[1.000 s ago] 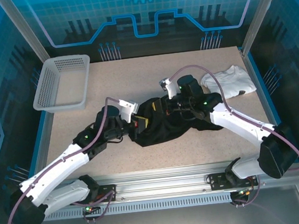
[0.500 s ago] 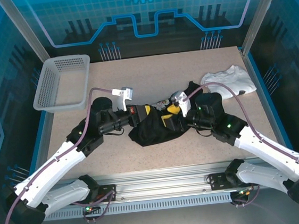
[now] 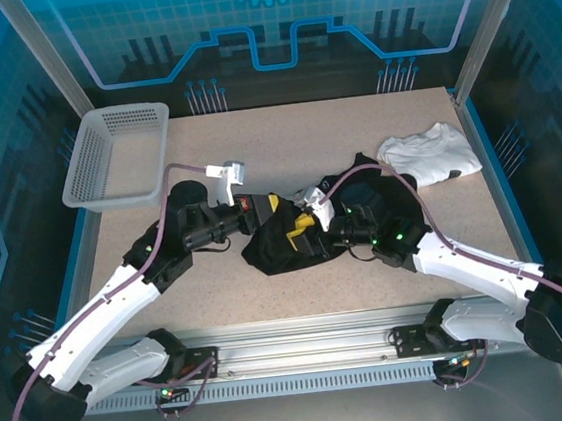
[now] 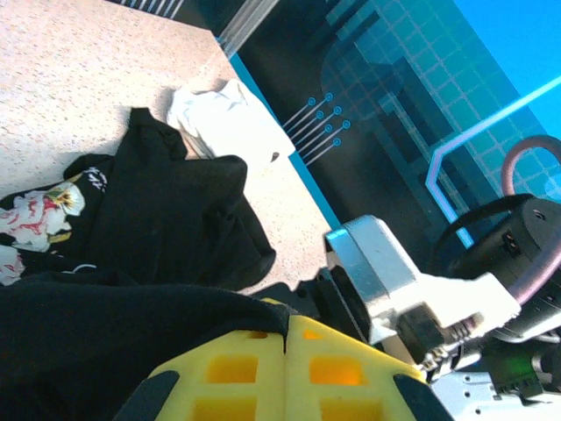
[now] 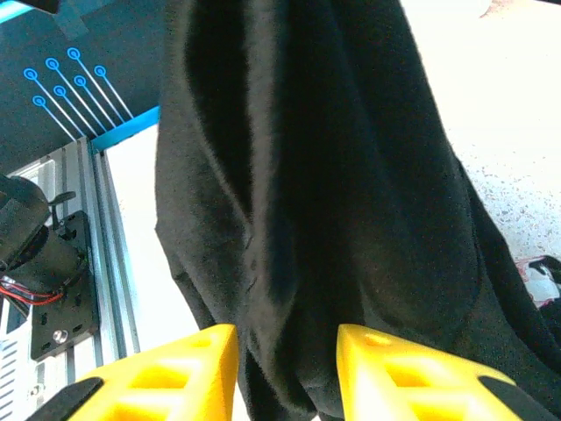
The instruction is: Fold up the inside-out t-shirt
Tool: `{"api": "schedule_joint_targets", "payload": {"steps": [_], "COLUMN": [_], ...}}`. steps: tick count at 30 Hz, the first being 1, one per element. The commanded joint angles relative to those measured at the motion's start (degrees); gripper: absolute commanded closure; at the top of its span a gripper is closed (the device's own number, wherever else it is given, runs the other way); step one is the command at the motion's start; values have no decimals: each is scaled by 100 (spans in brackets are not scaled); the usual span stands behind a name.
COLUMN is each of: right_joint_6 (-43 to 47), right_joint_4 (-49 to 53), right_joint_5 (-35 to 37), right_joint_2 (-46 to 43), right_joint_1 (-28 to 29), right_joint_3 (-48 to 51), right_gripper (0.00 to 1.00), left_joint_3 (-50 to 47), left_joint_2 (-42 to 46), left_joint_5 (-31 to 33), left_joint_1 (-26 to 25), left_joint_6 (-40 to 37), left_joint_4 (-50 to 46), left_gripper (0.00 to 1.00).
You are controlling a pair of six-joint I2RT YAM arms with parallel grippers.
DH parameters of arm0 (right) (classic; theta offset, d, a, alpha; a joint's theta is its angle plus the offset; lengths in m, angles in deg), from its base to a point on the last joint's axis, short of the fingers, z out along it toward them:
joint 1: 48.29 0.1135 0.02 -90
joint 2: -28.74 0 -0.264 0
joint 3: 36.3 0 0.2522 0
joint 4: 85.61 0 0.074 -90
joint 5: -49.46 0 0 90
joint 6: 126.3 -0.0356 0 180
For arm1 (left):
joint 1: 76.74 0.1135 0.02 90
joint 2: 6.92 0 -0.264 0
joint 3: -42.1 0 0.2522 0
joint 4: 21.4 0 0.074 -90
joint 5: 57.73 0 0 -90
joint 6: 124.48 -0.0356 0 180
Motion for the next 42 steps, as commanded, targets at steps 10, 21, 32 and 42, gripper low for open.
{"api": "schedule_joint_targets", "payload": {"steps": [10, 21, 32, 42], "right_joint_6": [-28, 170, -1433, -1696], "right_joint_4": [-492, 172, -414, -350], "right_joint_5": [-510, -212, -548, -539], "right_joint_2": [33, 36, 1030, 1591], "right_joint_1": [-164, -210, -179, -189], "right_joint_3": [-472, -799, -1513, -1913], "right_gripper": [62, 100, 100, 100], "left_joint_3": [-125, -402, -1346, -1851], "left_joint_2": [208, 422, 1041, 1231], "left_joint_5": [-237, 365, 1494, 1176], "left_joint_1": [134, 372, 477, 466], "left_joint_6": [155, 105, -648, -742], "left_joint_4": [256, 9, -763, -1067], "left_gripper": [100, 100, 72, 53]}}
